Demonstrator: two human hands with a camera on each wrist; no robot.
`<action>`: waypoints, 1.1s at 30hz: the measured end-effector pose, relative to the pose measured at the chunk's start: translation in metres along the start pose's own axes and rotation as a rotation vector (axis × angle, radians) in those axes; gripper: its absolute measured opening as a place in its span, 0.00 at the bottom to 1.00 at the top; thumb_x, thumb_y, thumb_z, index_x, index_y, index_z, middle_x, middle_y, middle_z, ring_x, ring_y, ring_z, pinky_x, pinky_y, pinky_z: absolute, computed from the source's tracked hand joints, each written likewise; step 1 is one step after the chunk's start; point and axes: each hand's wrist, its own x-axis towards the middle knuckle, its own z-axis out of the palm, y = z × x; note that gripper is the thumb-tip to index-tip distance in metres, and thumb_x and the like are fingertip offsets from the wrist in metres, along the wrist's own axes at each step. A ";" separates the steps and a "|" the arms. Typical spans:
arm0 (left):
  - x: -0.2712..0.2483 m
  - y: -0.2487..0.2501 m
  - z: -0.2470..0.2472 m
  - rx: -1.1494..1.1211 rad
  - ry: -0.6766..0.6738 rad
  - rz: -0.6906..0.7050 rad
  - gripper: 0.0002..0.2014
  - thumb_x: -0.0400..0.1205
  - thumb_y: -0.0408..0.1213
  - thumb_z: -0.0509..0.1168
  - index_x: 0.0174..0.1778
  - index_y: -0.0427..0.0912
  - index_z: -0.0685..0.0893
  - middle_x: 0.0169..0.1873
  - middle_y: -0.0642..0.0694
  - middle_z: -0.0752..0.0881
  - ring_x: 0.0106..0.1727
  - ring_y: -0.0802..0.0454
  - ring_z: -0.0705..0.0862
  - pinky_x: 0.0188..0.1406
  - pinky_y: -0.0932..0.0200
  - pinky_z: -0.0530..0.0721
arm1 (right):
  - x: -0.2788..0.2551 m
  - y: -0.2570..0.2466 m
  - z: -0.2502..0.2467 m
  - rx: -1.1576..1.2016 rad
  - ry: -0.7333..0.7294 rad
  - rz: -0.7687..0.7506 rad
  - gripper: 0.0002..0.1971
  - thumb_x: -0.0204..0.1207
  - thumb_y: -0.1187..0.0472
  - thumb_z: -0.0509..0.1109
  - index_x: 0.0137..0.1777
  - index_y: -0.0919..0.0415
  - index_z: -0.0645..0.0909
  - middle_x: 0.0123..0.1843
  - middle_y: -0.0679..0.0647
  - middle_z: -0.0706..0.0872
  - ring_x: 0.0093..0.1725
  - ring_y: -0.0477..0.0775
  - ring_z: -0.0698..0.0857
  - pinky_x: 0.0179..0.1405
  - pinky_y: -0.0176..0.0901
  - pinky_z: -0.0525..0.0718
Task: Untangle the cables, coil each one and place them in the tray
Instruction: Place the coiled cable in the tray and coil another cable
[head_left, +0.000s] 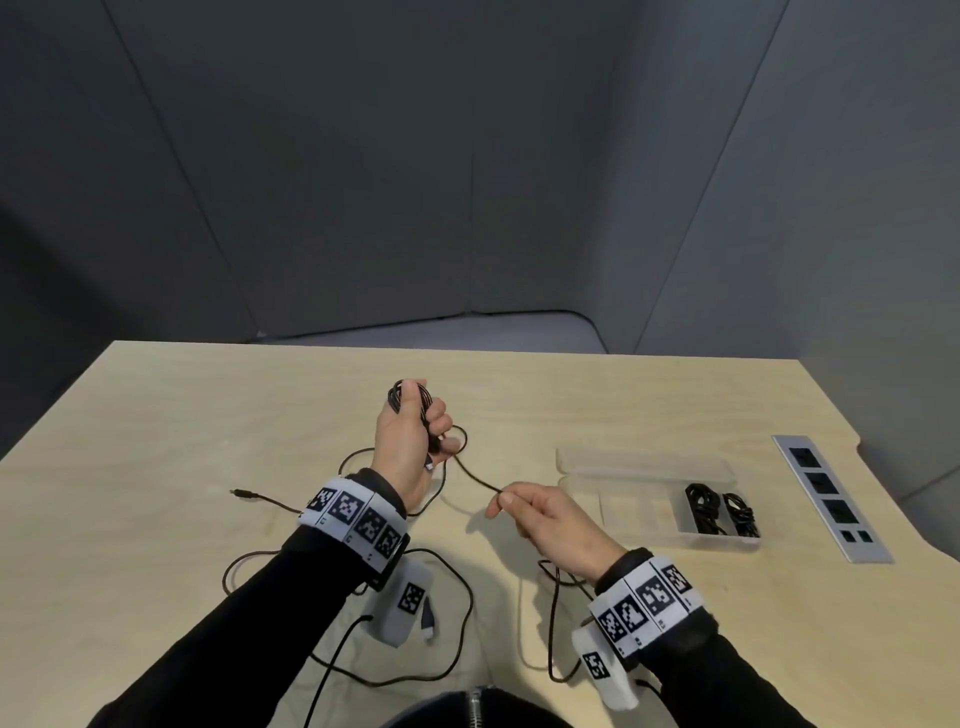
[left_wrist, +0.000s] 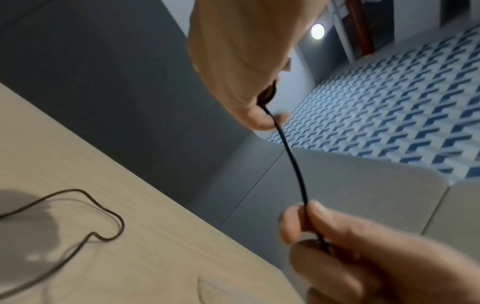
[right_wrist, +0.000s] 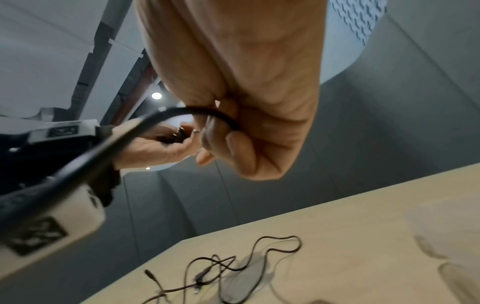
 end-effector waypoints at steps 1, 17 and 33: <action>0.002 -0.002 -0.001 0.106 0.019 0.032 0.12 0.89 0.47 0.49 0.49 0.46 0.74 0.27 0.51 0.68 0.20 0.60 0.64 0.16 0.68 0.64 | -0.001 -0.003 0.003 -0.017 -0.032 0.013 0.13 0.85 0.57 0.57 0.46 0.53 0.83 0.19 0.41 0.68 0.19 0.39 0.65 0.22 0.29 0.67; -0.014 -0.010 -0.017 1.076 -0.606 -0.062 0.37 0.82 0.66 0.39 0.36 0.40 0.82 0.18 0.51 0.77 0.17 0.58 0.71 0.18 0.67 0.69 | 0.019 -0.031 -0.011 -0.171 0.224 -0.254 0.07 0.71 0.58 0.74 0.42 0.50 0.77 0.28 0.46 0.84 0.25 0.43 0.70 0.29 0.39 0.71; -0.007 0.015 -0.030 0.143 -0.221 -0.139 0.19 0.86 0.43 0.56 0.58 0.29 0.79 0.57 0.33 0.87 0.56 0.41 0.88 0.50 0.50 0.89 | 0.017 -0.005 -0.016 0.288 0.207 -0.173 0.07 0.78 0.69 0.67 0.50 0.66 0.86 0.21 0.41 0.80 0.22 0.36 0.71 0.26 0.24 0.69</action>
